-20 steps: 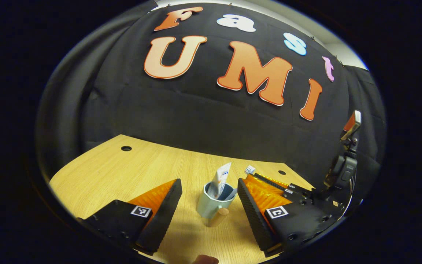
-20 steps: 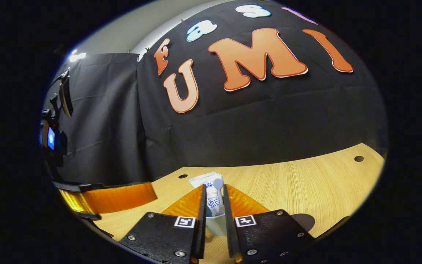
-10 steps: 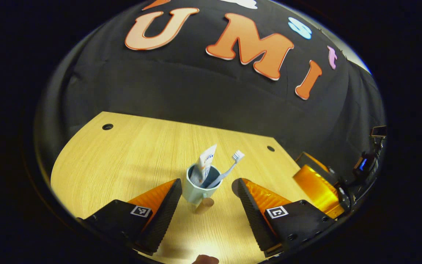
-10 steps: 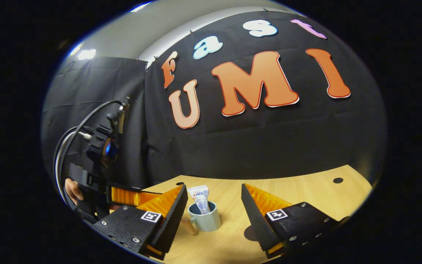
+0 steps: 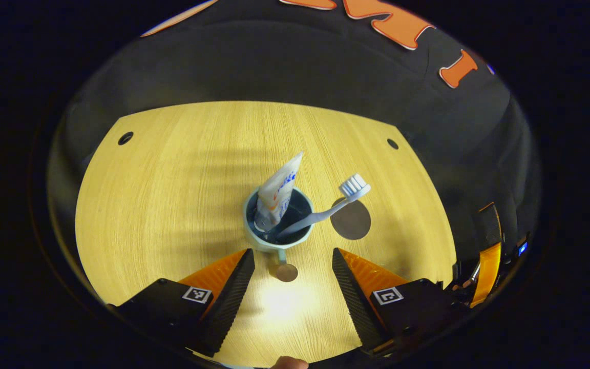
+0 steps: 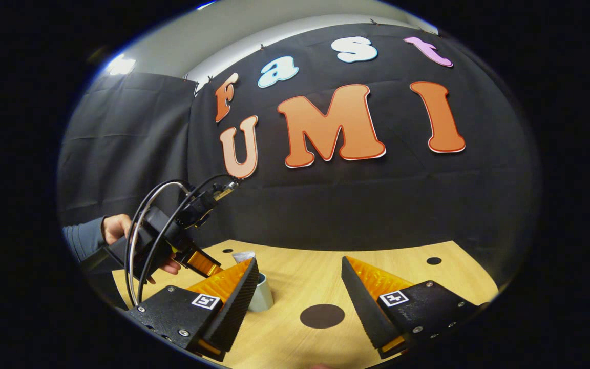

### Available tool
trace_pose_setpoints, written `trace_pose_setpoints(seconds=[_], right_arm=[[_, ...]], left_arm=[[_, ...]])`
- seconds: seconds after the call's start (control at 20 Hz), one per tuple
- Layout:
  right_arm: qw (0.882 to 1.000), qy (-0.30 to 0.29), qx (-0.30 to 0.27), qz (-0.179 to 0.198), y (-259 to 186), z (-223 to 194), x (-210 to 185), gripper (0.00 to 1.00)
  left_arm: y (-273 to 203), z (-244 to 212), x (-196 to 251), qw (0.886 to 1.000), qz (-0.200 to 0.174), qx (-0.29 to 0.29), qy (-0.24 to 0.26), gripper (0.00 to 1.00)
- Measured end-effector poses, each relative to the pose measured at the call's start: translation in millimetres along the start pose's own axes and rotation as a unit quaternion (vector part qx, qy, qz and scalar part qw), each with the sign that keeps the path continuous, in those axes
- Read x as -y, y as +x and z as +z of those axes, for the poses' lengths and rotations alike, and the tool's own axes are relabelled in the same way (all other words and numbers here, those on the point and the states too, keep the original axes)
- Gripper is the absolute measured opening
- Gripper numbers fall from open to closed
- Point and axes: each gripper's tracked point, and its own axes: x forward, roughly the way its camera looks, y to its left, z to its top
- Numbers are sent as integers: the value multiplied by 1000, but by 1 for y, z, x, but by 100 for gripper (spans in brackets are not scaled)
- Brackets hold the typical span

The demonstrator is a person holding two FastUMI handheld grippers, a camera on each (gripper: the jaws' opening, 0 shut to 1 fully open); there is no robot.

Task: Put the toothbrush and toothpaste on the desktop into the cup, then pick up the cup and place it on the coaster on the desktop.

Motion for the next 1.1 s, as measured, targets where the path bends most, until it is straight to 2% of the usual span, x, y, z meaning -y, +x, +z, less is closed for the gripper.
trace_pose_setpoints(seconds=[0.25,0.35,0.4,0.5,0.7,0.8,0.85,0.9,1.1], right_arm=[[1000,3,1,-15,-17,1,20,97],[1000,10,-1,-25,-21,1,32,97],[999,11,0,-30,-23,3,38,97],[999,13,5,-36,-26,8,46,97],[999,20,8,-44,-29,12,55,97],[999,20,9,-45,-31,12,55,97],[999,20,10,-45,-32,13,54,97],[999,23,10,-43,-33,12,54,97],[999,20,-4,-47,-34,8,56,98]], left_arm=[[34,6,-13,997,50,-58,23,100],[47,2,-20,994,63,-84,19,95],[53,3,-25,993,72,-90,15,99],[66,8,-26,993,70,-90,7,96],[94,3,-23,990,81,-115,-6,76],[98,13,-22,990,84,-109,-8,59],[94,20,-23,990,93,-106,-15,58],[100,24,-22,990,98,-103,-9,35],[108,49,-19,990,108,-92,1,31]])
